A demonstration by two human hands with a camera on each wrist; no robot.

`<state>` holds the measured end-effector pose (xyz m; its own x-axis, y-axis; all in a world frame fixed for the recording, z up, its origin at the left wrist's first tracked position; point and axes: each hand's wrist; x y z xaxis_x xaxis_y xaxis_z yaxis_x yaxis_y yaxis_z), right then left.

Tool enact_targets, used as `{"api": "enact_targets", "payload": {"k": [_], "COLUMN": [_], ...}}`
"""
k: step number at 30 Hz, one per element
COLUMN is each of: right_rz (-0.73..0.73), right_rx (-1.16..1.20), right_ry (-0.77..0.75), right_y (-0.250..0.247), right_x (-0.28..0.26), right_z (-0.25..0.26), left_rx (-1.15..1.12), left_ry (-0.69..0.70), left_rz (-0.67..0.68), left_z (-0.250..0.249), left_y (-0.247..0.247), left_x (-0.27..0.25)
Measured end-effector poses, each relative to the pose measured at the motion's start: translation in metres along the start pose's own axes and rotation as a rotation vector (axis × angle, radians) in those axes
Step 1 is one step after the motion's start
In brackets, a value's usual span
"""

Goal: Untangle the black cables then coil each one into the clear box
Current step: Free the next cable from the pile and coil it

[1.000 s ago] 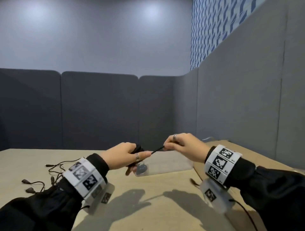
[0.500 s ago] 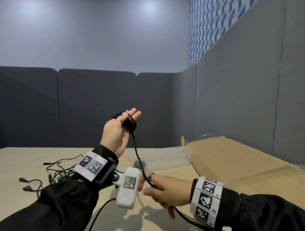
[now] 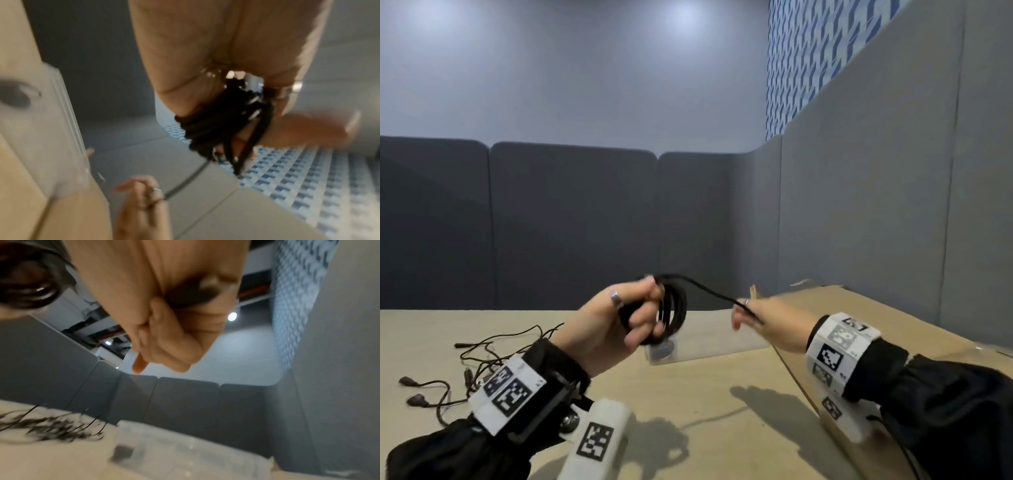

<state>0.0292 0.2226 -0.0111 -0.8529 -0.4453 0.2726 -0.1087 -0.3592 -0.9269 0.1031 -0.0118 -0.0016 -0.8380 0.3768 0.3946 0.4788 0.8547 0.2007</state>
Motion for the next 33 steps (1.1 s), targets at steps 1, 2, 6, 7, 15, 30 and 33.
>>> {"api": "enact_targets", "payload": {"k": [1,2,6,7,15,30,33], "right_rz": [0.057,0.076,-0.044,-0.104,-0.426,0.040,-0.006], "right_rx": [0.009,0.044,0.044,0.002,-0.075,0.524,0.510], "right_ry": [-0.020,-0.045,-0.156,-0.202,-0.186,-0.230,-0.237], "right_y": [0.011,0.020,0.030,0.028,0.001,0.052,0.051], "right_x": [-0.004,-0.009,-0.030,-0.032,-0.019,0.012,0.010], "right_z": [0.007,0.018,0.063,0.070,0.073,0.057,0.059], "left_rx": [-0.160,-0.294,-0.181,-0.028,1.055,0.936,0.977], "left_ry": [0.051,0.101,0.281,0.313,0.012,-0.119,-0.073], "left_rz": [-0.035,-0.077,-0.325,-0.341,-0.117,-0.286,-0.286], "left_z": [-0.002,-0.004,0.001,0.005,0.028,0.050,0.051], "left_y": [0.005,0.009,0.016,0.014,0.001,-0.032,-0.032], "left_x": [0.003,0.008,0.030,0.034,0.033,0.033,0.031]}}
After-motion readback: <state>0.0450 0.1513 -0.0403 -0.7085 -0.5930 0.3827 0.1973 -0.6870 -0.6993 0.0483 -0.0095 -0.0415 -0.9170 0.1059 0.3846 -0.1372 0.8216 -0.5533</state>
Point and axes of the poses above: each hand's wrist, its own x-axis towards the middle knuckle, its own y-axis out of the palm, z = x × y, and after that the axes turned 7 degrees about x, right-handed
